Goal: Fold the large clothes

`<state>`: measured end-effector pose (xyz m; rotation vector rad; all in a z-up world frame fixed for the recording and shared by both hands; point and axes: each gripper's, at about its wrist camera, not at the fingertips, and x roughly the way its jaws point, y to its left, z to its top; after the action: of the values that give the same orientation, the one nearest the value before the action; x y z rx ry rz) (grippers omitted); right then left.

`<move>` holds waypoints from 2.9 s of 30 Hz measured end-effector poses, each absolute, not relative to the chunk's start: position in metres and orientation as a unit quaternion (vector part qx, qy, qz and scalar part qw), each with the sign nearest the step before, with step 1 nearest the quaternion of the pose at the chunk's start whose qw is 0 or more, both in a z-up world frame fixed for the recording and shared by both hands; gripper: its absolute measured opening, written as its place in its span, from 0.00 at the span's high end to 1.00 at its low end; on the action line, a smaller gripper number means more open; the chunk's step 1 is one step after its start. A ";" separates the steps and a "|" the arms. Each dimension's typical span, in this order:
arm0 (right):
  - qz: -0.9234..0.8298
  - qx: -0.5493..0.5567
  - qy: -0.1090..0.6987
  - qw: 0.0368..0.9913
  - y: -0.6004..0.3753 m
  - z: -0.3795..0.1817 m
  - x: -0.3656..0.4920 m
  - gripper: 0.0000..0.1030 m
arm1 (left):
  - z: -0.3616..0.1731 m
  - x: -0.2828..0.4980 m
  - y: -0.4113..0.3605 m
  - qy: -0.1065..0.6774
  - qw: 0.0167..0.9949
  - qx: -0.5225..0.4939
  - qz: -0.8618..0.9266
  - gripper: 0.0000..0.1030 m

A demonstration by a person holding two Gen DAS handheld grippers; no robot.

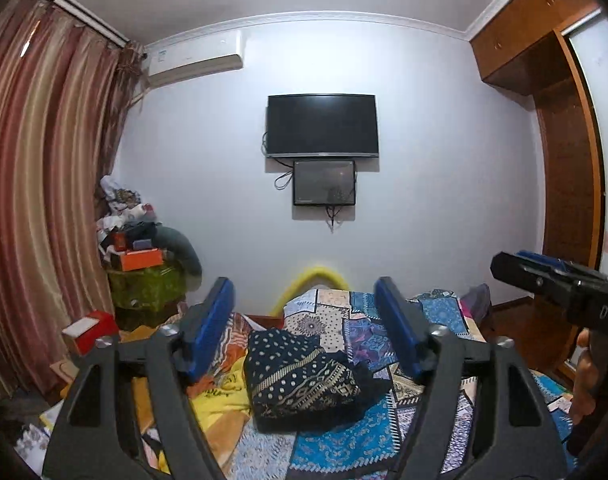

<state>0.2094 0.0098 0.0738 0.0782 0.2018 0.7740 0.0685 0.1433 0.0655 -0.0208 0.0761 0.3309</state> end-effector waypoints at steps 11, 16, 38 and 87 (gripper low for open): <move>0.326 0.039 0.095 0.940 0.004 0.070 0.201 0.05 | 0.057 0.049 0.137 0.025 0.981 -0.050 0.186 0.07; 0.328 0.033 0.092 0.940 0.001 0.068 0.196 0.05 | 0.054 0.048 0.136 0.026 0.980 -0.054 0.188 0.07; 0.327 0.033 0.102 0.939 -0.007 0.068 0.194 0.05 | 0.045 0.052 0.132 0.032 0.979 -0.052 0.197 0.01; 0.318 0.022 0.115 0.941 -0.001 0.069 0.199 0.04 | 0.034 0.061 0.130 0.047 0.982 -0.047 0.178 0.01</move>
<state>0.1985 -0.0008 0.0693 0.0458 0.2349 0.6494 0.0615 0.1295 0.0340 -0.0950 0.0943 0.3589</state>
